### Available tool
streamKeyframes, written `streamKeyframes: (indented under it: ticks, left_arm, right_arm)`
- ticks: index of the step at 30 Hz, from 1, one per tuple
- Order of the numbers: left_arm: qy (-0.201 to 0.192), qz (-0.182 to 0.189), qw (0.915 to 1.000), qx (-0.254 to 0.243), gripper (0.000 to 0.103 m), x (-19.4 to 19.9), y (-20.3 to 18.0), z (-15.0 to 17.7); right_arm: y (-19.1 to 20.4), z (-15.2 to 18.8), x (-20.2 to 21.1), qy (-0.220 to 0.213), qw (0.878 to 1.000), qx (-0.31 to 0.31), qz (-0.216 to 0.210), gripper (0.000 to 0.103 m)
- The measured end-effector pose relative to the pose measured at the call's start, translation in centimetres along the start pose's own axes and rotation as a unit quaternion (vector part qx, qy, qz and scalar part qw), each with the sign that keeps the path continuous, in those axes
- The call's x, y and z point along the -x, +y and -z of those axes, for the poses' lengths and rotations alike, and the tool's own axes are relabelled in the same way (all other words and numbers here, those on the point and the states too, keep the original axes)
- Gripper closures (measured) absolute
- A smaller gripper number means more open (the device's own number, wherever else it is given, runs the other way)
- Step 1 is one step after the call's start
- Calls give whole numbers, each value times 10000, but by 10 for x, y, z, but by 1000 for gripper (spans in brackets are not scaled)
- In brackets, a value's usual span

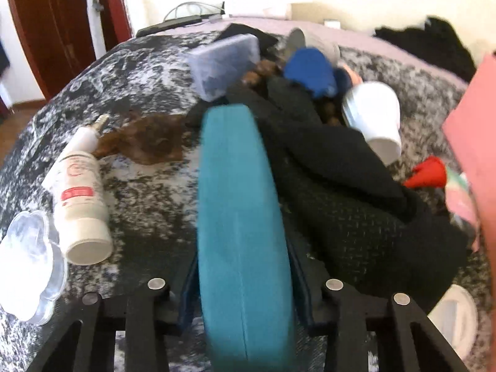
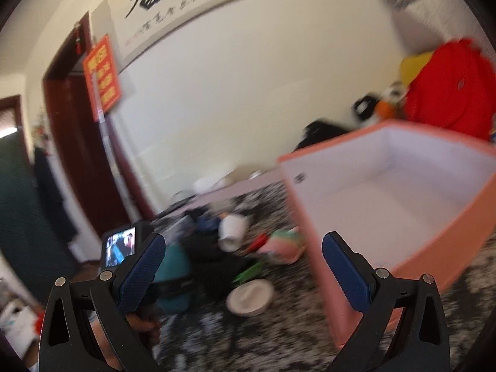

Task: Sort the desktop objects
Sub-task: 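Grasp the teal glasses case with the left tool while the right tool grasps the white lid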

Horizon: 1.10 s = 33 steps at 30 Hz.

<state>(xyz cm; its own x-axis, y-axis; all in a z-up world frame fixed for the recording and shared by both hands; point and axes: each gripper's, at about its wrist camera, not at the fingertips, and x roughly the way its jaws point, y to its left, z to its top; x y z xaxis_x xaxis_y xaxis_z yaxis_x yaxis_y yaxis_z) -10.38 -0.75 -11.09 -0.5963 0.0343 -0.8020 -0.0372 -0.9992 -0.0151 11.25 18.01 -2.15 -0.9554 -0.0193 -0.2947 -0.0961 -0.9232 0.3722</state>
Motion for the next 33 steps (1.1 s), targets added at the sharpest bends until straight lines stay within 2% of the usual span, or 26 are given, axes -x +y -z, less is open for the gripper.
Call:
streamKeyframes:
  ticks: [5,6,9,10,11,13,14,15,17,18,20,23,26,29,30,31,32,33]
  left_arm:
    - [-364,-156,9992,-41,61,22,21,-3]
    - [-395,-139,9991,7,61,25,27,-4]
    - [-432,-65,9989,168,61,31,46,-6]
    - [-444,-68,9988,204,61,32,52,-7]
    - [-464,-80,9986,243,61,33,58,-7]
    - [-507,-97,9983,282,61,35,65,-7]
    - [-525,-103,9982,287,61,36,67,-7]
    - [-544,-109,9980,292,61,38,68,-7]
    - [-549,-76,9979,325,61,39,71,-8]
    - [-546,-47,9979,346,61,40,72,-8]
    - [-552,12,9978,361,61,41,71,-9]
    - [-585,75,9976,351,61,43,68,-10]
    - [-618,85,9976,308,61,44,63,-11]
    - [-636,92,9975,288,61,46,61,-11]
    - [-636,103,9975,289,61,46,60,-11]
    - [-640,109,9975,286,61,46,60,-11]
    - [-646,107,9975,278,61,47,59,-12]
    - [-653,105,9974,273,61,48,59,-12]
  right_arm:
    - [26,11,-17,135,9965,820,70,1]
    - [32,15,-20,134,9943,1036,218,1]
    - [55,30,-24,71,9837,1764,352,7]
    - [66,36,-19,-77,9775,2078,361,8]
    - [78,43,-12,-322,9691,2427,309,8]
    - [96,58,-2,-505,9554,2910,-70,8]
    - [102,65,-5,-343,9510,3057,-321,8]
    - [104,70,-12,-139,9503,3089,-374,10]
    - [101,78,-41,593,9498,3053,-325,23]
    - [93,81,-60,1009,9504,2937,-159,34]
    - [71,80,-92,1583,9568,2434,145,36]
    - [42,76,-128,2120,9591,1789,557,28]
    - [30,79,-148,2331,9558,1666,663,19]
    - [24,87,-169,2660,9484,1587,679,19]
    - [23,85,-169,2650,9495,1540,673,19]
    - [22,83,-170,2632,9507,1494,670,32]
    - [19,81,-168,2563,9532,1452,684,37]
    - [17,80,-167,2559,9544,1398,640,37]
